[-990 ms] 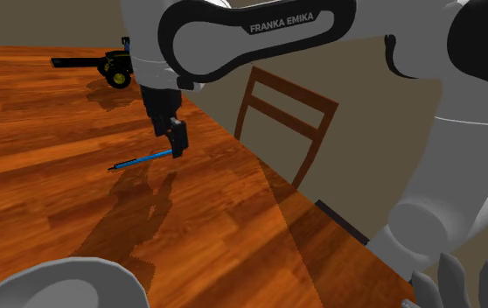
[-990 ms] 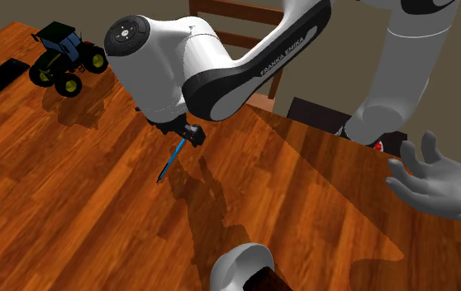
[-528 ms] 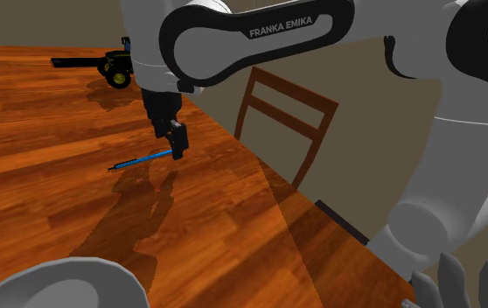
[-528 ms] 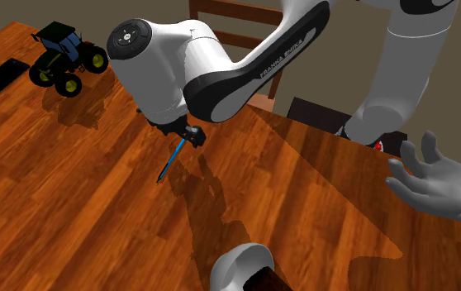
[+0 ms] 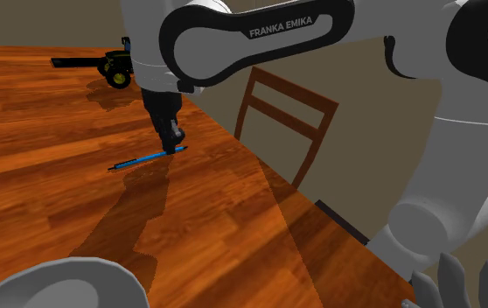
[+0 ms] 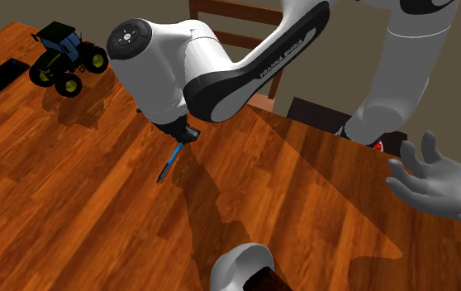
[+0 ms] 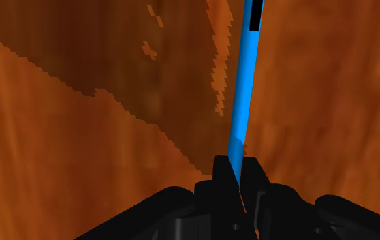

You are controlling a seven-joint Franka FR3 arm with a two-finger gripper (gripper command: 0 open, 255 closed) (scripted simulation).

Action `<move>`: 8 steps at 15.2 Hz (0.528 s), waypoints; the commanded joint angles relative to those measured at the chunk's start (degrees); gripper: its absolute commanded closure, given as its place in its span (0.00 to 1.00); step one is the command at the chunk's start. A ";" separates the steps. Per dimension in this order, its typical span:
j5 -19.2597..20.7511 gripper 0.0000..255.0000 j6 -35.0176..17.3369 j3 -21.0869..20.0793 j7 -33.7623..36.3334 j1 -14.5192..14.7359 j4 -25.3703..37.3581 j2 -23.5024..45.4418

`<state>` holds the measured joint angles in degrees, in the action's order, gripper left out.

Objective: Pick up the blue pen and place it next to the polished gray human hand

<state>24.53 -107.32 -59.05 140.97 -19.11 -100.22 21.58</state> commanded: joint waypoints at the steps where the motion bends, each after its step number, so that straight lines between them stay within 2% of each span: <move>1: 0.00 1.00 0.00 0.00 0.00 0.00 0.00 0.00; 8: -1.28 1.00 3.22 -0.73 -1.08 -0.25 2.71 -1.13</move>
<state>23.56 -104.61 -59.60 140.10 -19.22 -97.83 20.77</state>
